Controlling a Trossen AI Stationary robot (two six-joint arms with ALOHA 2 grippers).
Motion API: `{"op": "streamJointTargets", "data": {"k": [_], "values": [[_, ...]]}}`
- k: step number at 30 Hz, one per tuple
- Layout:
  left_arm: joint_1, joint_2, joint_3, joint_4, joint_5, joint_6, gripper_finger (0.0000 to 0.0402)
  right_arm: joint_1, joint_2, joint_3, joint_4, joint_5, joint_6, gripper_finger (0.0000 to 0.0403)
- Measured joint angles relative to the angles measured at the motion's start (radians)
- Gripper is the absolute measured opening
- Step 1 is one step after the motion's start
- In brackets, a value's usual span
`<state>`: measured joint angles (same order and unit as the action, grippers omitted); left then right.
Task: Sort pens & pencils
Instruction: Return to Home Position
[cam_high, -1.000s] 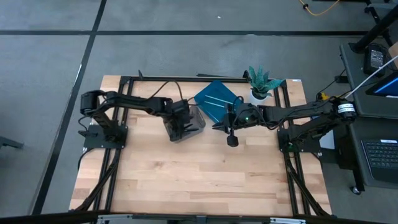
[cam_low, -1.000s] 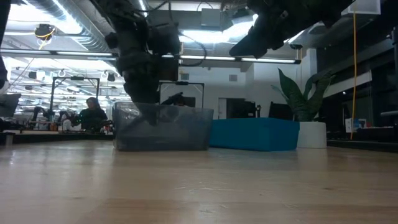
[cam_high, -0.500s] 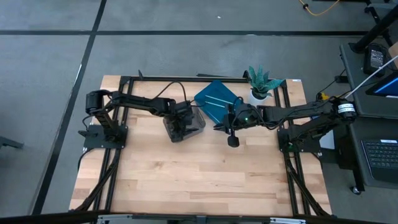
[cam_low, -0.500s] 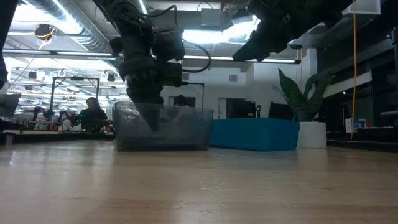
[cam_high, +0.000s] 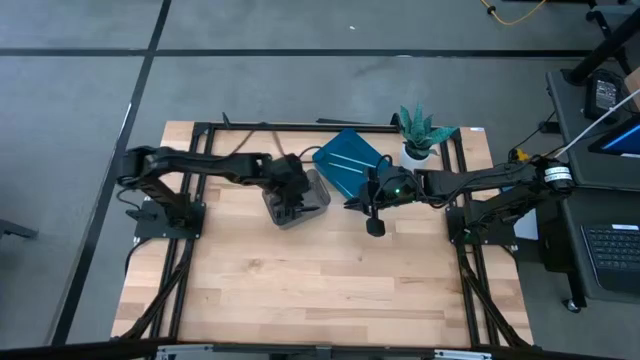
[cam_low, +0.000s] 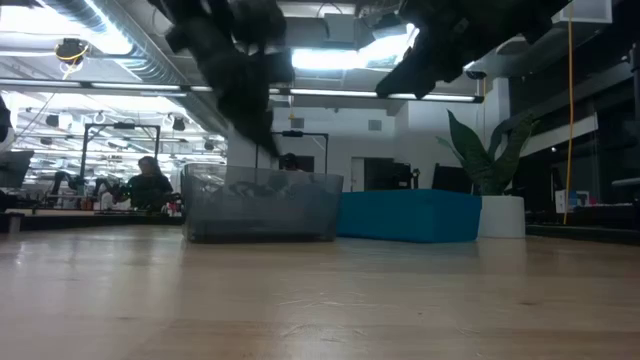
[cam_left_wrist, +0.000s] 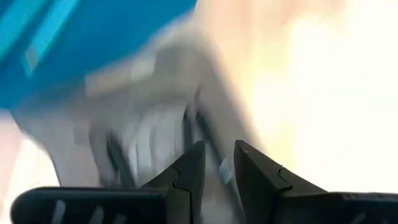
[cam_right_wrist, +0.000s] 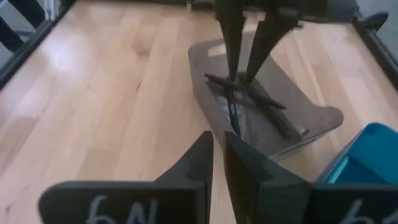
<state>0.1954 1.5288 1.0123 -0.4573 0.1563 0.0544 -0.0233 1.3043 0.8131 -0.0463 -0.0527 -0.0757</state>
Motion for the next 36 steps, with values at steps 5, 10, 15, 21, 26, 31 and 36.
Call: {"op": "streamJointTargets", "data": {"k": [5,10,15,21,26,31,36], "values": [[-0.029,-0.196,-0.094,0.181,0.018,0.011,0.008,0.005,-0.078,0.0,-0.001,-0.001,0.02,0.0039],[-0.045,-0.474,-0.258,0.265,0.001,-0.023,0.008,0.039,-0.203,0.0,-0.056,-0.001,0.015,0.0039],[-0.084,-0.784,-0.429,0.33,-0.052,-0.053,0.008,0.107,-0.34,-0.071,-0.015,0.0,-0.029,0.0039],[-0.146,-1.124,-0.611,0.405,-0.097,-0.052,0.008,0.186,-0.53,-0.231,0.121,0.066,-0.027,0.0039],[-0.193,-1.307,-0.709,0.409,-0.146,-0.052,0.008,0.25,-0.658,-0.359,0.196,0.158,-0.011,0.0039],[-0.234,-1.38,-0.795,0.424,-0.259,-0.046,0.008,0.303,-0.717,-0.461,0.278,0.248,-0.01,0.0039],[-0.266,-1.416,-0.878,0.455,-0.331,-0.067,0.008,0.336,-0.755,-0.561,0.388,0.295,-0.006,0.0039]]}}
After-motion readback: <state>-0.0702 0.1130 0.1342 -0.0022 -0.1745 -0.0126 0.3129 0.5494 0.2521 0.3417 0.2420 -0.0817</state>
